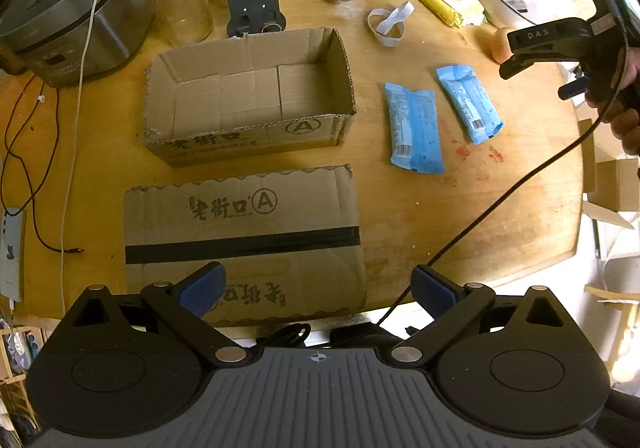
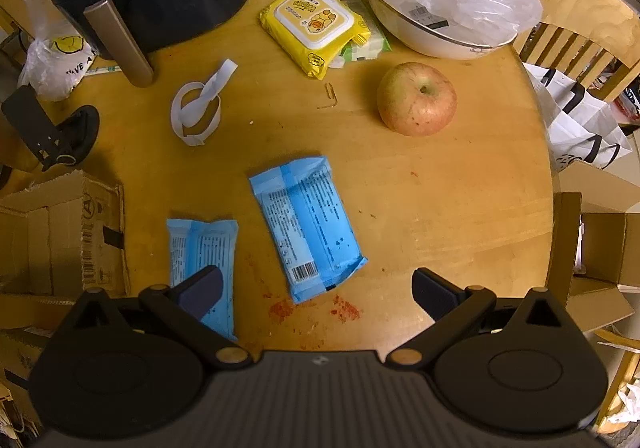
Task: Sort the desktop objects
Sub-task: 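Lower the open right gripper onto the larger blue packet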
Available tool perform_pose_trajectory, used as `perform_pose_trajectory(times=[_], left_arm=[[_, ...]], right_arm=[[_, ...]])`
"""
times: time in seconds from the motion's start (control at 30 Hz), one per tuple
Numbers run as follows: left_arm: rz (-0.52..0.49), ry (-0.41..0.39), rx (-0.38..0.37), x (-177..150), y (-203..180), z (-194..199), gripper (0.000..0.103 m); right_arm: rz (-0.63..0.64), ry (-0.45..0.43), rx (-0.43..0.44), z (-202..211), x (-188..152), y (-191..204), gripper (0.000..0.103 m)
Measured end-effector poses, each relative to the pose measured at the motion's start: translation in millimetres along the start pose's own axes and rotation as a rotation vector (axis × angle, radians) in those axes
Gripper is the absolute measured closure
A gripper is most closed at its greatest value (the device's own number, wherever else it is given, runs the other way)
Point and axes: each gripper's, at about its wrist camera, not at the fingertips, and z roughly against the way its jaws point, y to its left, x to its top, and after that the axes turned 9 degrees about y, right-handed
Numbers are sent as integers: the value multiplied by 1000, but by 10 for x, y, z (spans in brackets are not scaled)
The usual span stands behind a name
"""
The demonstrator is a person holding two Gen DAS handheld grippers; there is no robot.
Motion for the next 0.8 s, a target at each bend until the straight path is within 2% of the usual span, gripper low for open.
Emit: perform_pose_trajectory(times=[0.8], left_arm=[[18, 1, 3, -64, 33, 18, 2]], right_arm=[[33, 22, 18, -192, 341, -23, 0]])
